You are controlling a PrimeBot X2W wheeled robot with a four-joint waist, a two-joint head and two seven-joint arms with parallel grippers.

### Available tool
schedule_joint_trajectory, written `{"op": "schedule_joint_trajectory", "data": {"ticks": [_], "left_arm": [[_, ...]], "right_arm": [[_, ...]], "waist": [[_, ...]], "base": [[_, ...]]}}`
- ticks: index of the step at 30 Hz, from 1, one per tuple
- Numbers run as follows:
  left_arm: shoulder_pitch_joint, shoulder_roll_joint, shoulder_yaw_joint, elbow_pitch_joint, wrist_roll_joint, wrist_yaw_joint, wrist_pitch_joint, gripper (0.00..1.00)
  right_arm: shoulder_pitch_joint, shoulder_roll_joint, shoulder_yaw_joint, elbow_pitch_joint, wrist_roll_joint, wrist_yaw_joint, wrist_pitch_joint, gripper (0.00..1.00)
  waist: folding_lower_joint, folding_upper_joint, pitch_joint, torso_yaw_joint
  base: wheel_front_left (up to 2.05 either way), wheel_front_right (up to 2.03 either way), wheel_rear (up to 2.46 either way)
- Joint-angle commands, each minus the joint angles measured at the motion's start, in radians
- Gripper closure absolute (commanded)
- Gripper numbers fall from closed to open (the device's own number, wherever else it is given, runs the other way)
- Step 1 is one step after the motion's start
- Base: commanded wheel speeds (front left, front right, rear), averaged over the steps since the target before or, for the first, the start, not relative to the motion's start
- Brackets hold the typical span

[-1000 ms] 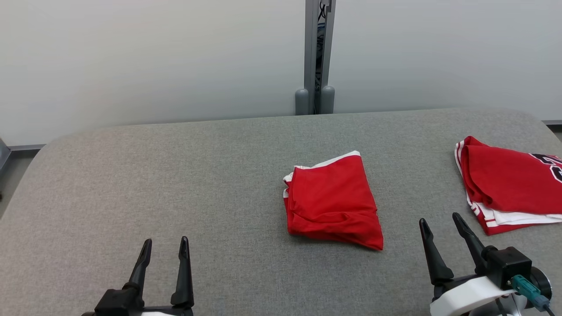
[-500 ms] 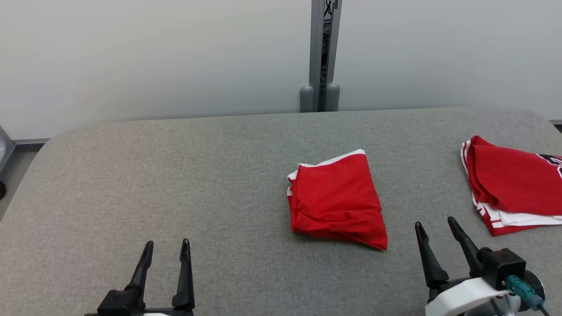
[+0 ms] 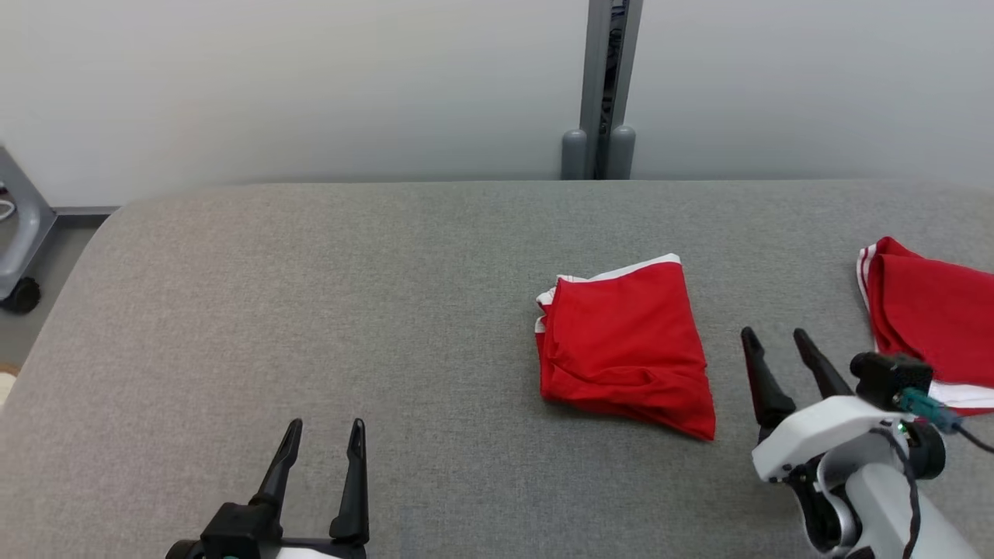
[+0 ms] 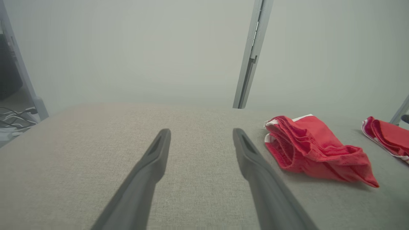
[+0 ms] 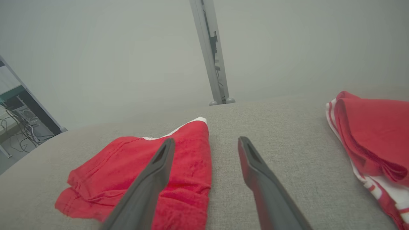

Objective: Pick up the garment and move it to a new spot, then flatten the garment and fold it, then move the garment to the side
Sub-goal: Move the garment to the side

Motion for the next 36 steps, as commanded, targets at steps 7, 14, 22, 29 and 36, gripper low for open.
{"op": "schedule_joint_trajectory", "data": {"ticks": [7, 14, 22, 29, 36], "left_arm": [[-0.052, 0.004, -0.013, 0.007, -0.008, -0.006, -0.004, 0.0], [-0.104, 0.004, -0.04, 0.009, -0.012, -0.004, -0.004, 0.0], [-0.144, 0.004, -0.06, 0.023, -0.02, 0.004, -0.004, 0.0], [-0.142, 0.004, -0.059, 0.03, -0.02, 0.008, -0.004, 0.0], [-0.14, 0.004, -0.057, 0.035, -0.012, 0.001, -0.004, 0.0]], "right_arm": [[-0.145, -0.026, 0.045, 0.193, 0.067, 0.0, -0.003, 0.0], [-0.263, -0.043, 0.143, 0.341, 0.14, 0.0, 0.044, 0.0], [-0.278, -0.031, 0.274, 0.381, 0.243, 0.0, 0.13, 0.0], [-0.266, -0.053, 0.367, 0.371, 0.314, 0.0, 0.098, 1.0], [-0.346, -0.09, 0.422, 0.402, 0.258, 0.0, 0.004, 1.0]], "waist": [[0.0, 0.0, 0.08, 0.06], [0.0, 0.0, 0.153, 0.094], [0.0, 0.0, 0.18, 0.108], [0.0, 0.0, 0.166, 0.103], [0.0, 0.0, 0.166, 0.083]], "base": [[0.0, 0.0, 0.0], [0.0, 0.0, 0.0], [0.0, 0.0, 0.0], [0.0, 0.0, 0.0], [0.0, 0.0, 0.0]]}}
